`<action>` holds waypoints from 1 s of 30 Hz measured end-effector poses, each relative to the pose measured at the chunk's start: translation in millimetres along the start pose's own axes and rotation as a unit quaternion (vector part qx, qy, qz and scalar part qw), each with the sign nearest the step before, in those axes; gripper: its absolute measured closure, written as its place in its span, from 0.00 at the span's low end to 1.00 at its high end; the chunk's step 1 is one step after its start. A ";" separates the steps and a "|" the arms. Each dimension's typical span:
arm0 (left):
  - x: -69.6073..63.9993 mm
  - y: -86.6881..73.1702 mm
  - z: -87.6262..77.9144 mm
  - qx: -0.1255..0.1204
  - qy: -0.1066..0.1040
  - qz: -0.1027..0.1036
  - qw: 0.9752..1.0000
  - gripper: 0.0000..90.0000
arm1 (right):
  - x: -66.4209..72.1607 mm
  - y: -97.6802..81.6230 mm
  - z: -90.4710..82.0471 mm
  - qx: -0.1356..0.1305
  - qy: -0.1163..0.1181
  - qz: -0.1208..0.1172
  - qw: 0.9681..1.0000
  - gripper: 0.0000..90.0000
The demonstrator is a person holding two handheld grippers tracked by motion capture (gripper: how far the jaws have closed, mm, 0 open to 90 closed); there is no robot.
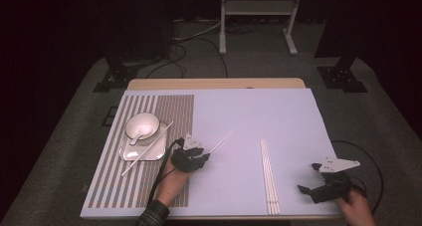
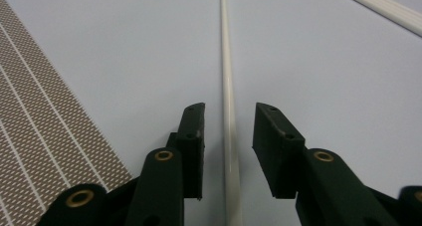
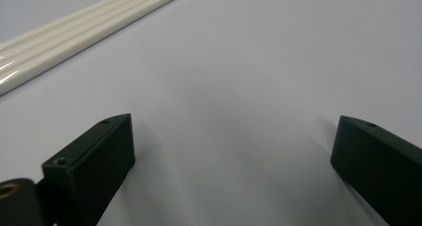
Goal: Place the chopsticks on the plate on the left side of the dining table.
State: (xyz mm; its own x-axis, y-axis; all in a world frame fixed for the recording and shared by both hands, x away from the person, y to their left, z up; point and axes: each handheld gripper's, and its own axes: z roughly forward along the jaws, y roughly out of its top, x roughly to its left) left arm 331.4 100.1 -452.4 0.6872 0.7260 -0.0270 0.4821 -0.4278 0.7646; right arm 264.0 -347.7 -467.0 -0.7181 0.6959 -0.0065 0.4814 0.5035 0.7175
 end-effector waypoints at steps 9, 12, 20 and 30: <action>0.4 -1.2 5.5 0.009 0.004 0.003 1.000 0.79 | 0.0 0.0 0.0 0.000 0.000 0.000 1.000 0.02; 0.9 -1.6 6.0 0.009 0.003 0.003 1.000 0.80 | 0.0 0.0 0.0 0.000 0.000 0.000 1.000 0.02; 0.6 -2.2 5.6 0.009 0.008 0.010 1.000 0.84 | 0.1 0.0 0.0 0.000 0.000 0.000 1.000 0.02; 0.6 -3.3 4.2 0.010 0.004 0.010 1.000 0.89 | 0.1 -0.1 0.0 0.000 0.000 0.000 1.000 0.02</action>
State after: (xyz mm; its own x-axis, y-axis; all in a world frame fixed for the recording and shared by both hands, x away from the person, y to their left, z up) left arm 332.5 99.7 -457.6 0.6917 0.7222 -0.0065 0.4796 -0.4525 0.7518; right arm 263.9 -347.6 -467.0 -0.7183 0.6957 -0.0071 0.4808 0.5037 0.7177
